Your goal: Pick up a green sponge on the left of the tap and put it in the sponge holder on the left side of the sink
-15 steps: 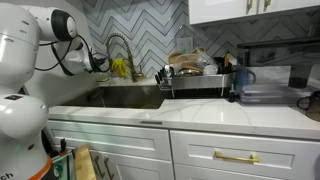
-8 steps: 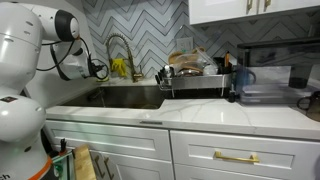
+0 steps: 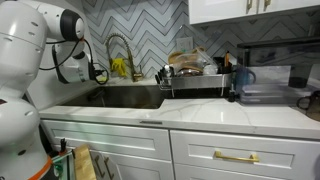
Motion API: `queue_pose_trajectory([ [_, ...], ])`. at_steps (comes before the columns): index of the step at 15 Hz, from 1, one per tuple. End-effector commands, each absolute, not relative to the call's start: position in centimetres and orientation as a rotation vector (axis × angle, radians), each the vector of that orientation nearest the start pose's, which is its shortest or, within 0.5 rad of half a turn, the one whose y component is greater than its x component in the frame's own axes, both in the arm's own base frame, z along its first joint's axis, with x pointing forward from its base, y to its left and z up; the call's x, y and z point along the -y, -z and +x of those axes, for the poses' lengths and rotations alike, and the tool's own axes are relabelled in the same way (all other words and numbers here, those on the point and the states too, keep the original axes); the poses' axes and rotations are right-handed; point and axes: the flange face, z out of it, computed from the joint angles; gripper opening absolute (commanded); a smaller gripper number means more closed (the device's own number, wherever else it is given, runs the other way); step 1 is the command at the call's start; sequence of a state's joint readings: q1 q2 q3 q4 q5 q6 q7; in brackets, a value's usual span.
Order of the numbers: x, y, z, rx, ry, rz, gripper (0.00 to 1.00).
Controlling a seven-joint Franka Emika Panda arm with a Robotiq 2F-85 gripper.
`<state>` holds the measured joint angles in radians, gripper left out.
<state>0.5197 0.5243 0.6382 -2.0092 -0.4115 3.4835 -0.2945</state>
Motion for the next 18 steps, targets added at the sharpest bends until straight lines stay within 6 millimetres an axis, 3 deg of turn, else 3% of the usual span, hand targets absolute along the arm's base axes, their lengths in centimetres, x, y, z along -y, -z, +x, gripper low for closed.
queue_pose_trajectory([
  [1, -59.2, -37.3, 26.5, 1.703, 1.168, -1.527, 0.06],
  [3, -59.3, -37.4, 26.4, 1.703, 1.169, -1.522, 0.06],
  [4, -59.1, -36.6, 26.5, 1.674, 1.144, -1.523, 0.02],
  [10, -58.2, -34.2, 26.4, 1.596, 1.079, -1.544, 0.02],
  [18, -59.0, -30.7, 27.4, 1.584, 1.017, -1.557, 0.02],
])
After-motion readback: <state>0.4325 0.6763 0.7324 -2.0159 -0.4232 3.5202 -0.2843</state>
